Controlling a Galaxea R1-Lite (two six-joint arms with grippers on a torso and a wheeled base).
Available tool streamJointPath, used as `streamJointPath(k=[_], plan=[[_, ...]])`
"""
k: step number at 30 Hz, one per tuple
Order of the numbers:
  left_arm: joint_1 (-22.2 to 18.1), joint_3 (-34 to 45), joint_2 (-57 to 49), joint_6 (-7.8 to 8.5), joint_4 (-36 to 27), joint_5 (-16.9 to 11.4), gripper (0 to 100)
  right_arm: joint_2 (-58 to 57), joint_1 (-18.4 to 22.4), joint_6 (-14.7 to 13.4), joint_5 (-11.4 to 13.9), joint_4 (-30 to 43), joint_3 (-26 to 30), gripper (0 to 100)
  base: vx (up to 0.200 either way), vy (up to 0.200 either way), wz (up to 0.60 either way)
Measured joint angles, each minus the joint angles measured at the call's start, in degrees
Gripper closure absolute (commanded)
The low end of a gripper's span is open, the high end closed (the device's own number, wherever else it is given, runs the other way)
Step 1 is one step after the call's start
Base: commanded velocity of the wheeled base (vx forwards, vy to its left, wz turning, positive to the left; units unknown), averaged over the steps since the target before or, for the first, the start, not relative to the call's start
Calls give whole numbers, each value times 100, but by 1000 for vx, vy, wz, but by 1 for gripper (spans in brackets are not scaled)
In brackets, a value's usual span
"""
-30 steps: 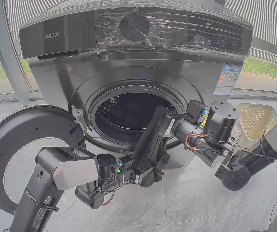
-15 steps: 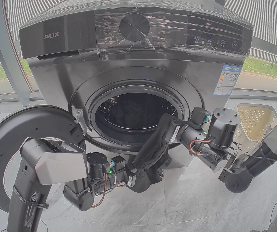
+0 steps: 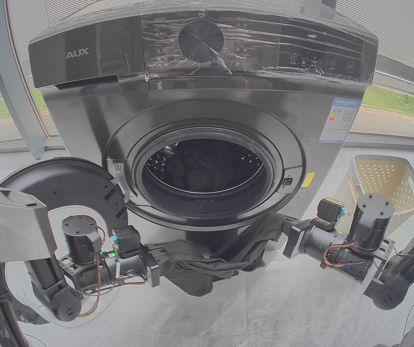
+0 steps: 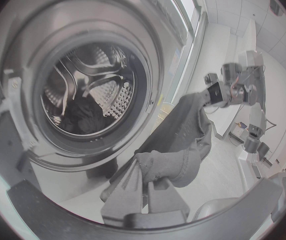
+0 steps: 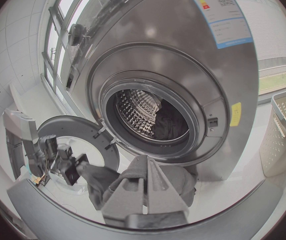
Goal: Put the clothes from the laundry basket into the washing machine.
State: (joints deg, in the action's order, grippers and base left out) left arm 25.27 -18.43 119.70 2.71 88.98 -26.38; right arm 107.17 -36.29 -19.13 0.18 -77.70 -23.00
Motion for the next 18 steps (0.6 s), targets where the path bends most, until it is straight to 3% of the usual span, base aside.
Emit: streamJointPath(k=[7, 11, 18], plan=[[-636, 518, -967, -123, 2, -208, 100, -138, 134, 2, 217, -1064, 744, 100, 0, 0, 0], [-852, 542, -1264, -250, -2, -249, 100, -11, 236, 79, 230, -1097, 837, 100, 0, 0, 0], [-937, 330, -1531, -286, -2, -246, 100, 63, 230, 307, 263, -1103, 790, 100, 0, 0, 0]])
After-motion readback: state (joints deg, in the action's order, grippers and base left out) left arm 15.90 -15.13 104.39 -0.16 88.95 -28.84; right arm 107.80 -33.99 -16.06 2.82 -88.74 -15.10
